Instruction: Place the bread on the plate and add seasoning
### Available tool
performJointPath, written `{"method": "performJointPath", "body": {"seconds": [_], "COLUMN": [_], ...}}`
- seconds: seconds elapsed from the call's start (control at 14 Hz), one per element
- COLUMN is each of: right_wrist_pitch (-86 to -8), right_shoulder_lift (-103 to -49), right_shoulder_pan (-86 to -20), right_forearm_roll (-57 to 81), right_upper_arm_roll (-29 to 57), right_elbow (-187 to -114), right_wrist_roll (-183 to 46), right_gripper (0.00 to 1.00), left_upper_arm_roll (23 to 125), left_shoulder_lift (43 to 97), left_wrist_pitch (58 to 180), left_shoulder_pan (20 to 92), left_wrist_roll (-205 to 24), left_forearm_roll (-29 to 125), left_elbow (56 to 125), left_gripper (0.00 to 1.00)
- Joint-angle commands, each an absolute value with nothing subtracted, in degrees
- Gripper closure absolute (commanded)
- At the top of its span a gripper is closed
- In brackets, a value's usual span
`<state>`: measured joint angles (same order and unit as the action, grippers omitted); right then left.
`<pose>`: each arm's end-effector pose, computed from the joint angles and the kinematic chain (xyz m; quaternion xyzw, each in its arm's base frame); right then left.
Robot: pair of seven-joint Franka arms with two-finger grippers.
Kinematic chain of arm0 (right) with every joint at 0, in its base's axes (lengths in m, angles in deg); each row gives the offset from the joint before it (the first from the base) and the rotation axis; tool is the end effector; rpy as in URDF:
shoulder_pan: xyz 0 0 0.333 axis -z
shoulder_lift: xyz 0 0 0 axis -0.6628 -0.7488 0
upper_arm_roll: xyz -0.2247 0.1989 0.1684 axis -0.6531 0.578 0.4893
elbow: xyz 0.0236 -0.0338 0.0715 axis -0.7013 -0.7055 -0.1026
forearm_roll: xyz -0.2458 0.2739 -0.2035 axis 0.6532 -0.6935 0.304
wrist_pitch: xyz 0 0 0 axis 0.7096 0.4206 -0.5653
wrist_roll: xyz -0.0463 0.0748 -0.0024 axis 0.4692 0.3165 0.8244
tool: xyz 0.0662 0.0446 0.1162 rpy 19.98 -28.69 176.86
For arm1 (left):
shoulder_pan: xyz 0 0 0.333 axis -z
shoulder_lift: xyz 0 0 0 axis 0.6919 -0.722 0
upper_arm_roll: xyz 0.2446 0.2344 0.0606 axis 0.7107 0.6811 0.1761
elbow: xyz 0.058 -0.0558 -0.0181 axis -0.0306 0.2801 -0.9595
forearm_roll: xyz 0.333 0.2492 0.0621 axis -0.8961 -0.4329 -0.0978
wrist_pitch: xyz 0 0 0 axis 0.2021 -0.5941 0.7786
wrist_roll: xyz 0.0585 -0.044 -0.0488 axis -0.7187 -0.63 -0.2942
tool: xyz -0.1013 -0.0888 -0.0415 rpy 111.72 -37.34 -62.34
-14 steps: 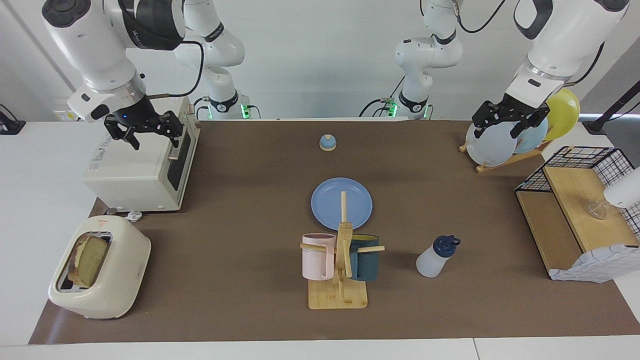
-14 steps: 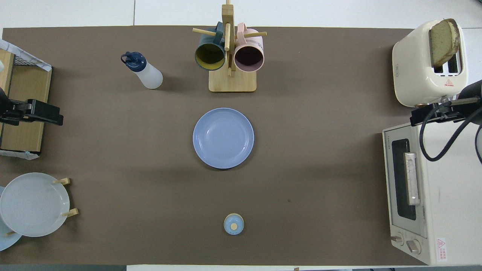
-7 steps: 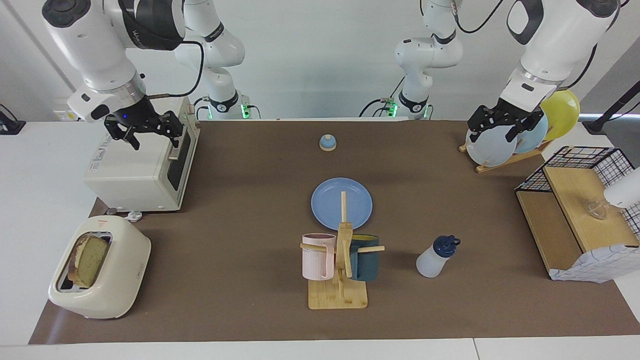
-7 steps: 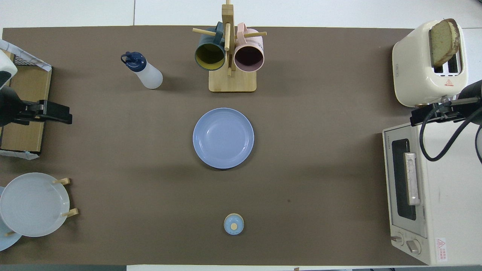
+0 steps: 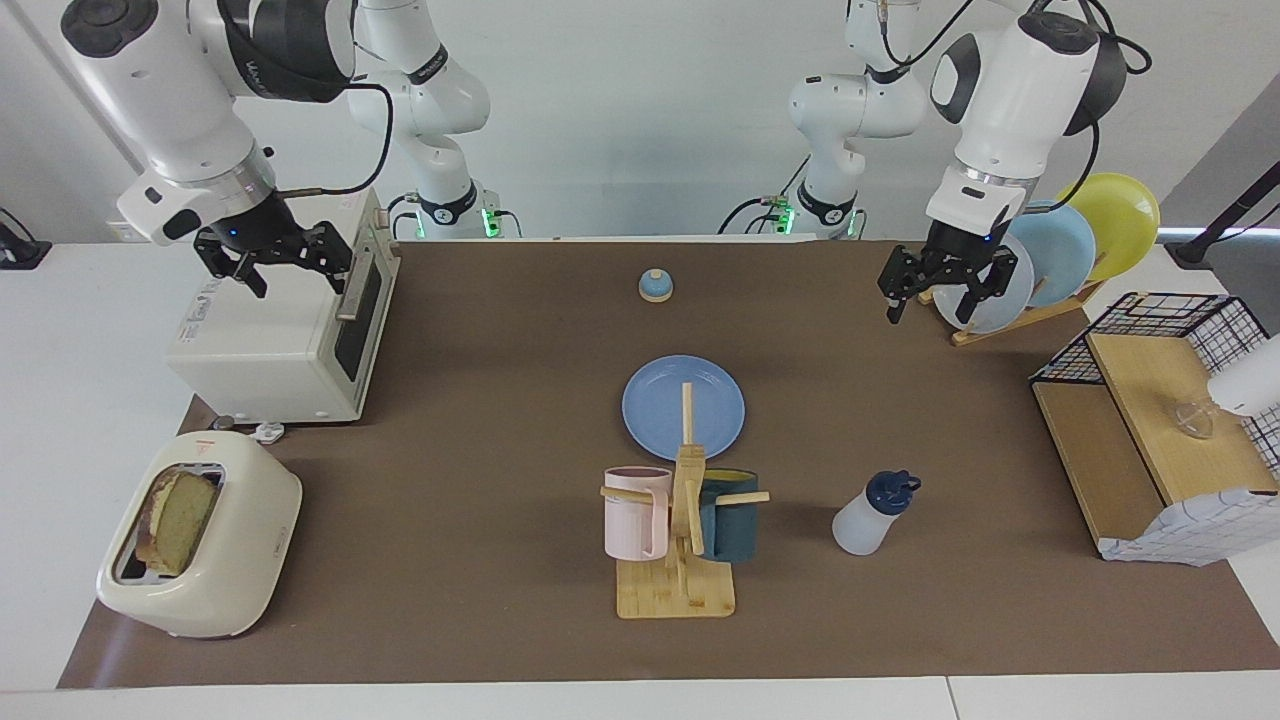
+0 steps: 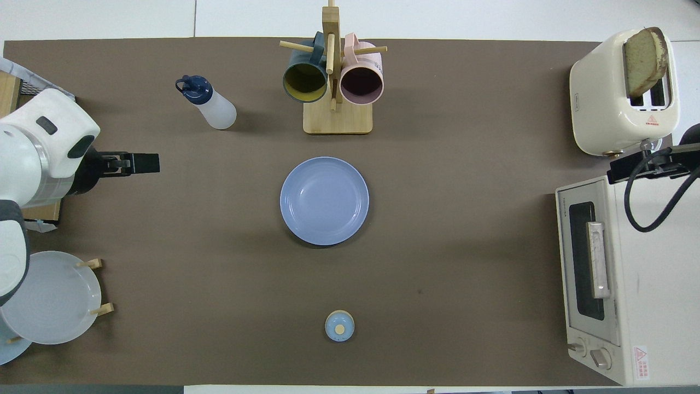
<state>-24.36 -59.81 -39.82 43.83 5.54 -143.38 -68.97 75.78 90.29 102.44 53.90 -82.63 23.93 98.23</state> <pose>0.5809 -0.0325 0.5812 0.9988 0.0470 -0.0062 0.0102 0.5484 -0.1125 0.5378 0.9907 -0.0287 0.1301 0.0263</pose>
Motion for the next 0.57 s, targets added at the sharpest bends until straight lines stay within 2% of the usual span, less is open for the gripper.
{"method": "performJointPath", "body": {"seconds": [0.0,0.14,0.36,0.5], "right_wrist_pitch": [-29.99,-32.64,-33.17,-38.68], "right_shoulder_lift": [-60.79,-63.76,-73.68,-78.0], "right_shoulder_pan": [-39.49,-39.4,-38.0,-35.29], "right_forearm_roll": [46.51,51.35,52.07,51.98], "right_upper_arm_roll": [5.87,6.4,6.14,6.14], "right_elbow": [-143.15,-139.74,-128.32,-124.78], "right_wrist_roll": [-72.55,-72.82,-75.7,-78.34], "right_gripper": [0.0,0.0,0.0,0.0], "left_upper_arm_roll": [76.12,76.04,76.04,75.95], "left_shoulder_lift": [97.07,98.05,97.7,97.0], "left_wrist_pitch": [113.23,121.33,130.56,136.37], "left_shoulder_pan": [54.68,55.12,56.35,57.48], "left_wrist_roll": [-82.4,-82.49,-82.49,-82.4], "left_forearm_roll": [23.83,23.83,23.74,23.74], "left_elbow": [109.72,115.27,120.55,123.19], "left_gripper": [0.0,0.0,0.0,0.0]}}
